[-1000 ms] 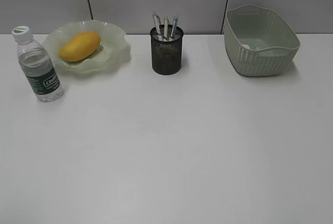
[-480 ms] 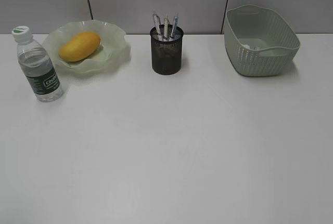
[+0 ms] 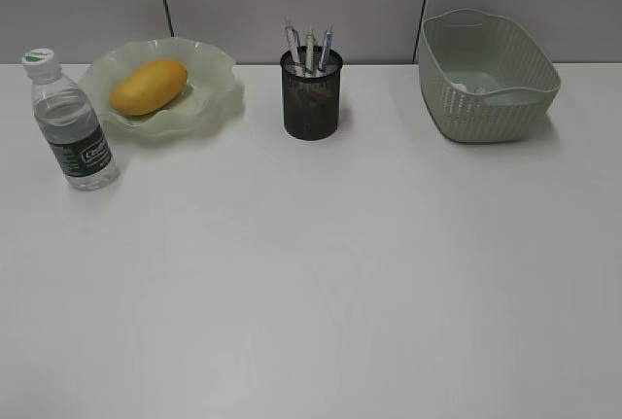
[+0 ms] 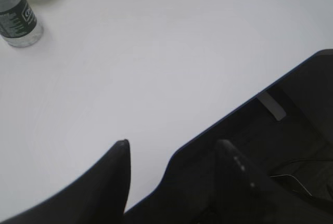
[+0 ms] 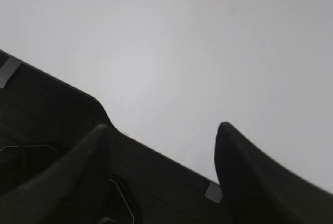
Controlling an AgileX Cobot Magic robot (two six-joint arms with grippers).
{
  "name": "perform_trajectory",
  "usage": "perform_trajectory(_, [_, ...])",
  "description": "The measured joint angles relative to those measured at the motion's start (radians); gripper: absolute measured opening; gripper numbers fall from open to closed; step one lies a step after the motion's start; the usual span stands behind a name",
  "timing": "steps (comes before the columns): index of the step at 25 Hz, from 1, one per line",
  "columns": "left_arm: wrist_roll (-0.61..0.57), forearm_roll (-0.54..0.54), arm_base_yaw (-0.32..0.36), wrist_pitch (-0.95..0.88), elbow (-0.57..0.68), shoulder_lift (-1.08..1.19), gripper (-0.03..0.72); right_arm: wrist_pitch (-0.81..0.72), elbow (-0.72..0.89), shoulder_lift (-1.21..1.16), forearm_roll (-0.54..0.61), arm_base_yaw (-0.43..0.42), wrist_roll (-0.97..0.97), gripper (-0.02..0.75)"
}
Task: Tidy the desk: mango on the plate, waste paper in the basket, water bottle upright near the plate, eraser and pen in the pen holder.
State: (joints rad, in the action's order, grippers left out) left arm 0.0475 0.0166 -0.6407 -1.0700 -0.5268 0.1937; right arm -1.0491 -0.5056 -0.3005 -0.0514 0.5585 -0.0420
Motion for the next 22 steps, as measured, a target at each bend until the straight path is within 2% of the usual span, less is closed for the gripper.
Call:
perform_trajectory(7, [0.0, 0.0, 0.007, 0.0, 0.0, 0.0, 0.378, 0.001, 0.0, 0.001, 0.0, -0.001, 0.0, 0.498])
perform_trajectory(11, [0.0, 0.0, 0.063, 0.001, 0.0, -0.024, 0.358, 0.002, 0.0, 0.034, 0.008, -0.029, 0.0, 0.498])
perform_trajectory(15, [0.0, 0.0, 0.168, 0.002, 0.0, -0.07, 0.33, 0.003, 0.0, 0.086, 0.011, -0.134, 0.0, 0.498])
perform_trajectory(22, [0.0, 0.0, 0.413, 0.002, 0.003, -0.183, 0.273, 0.004, 0.0, 0.248, 0.011, -0.365, 0.0, 0.498])
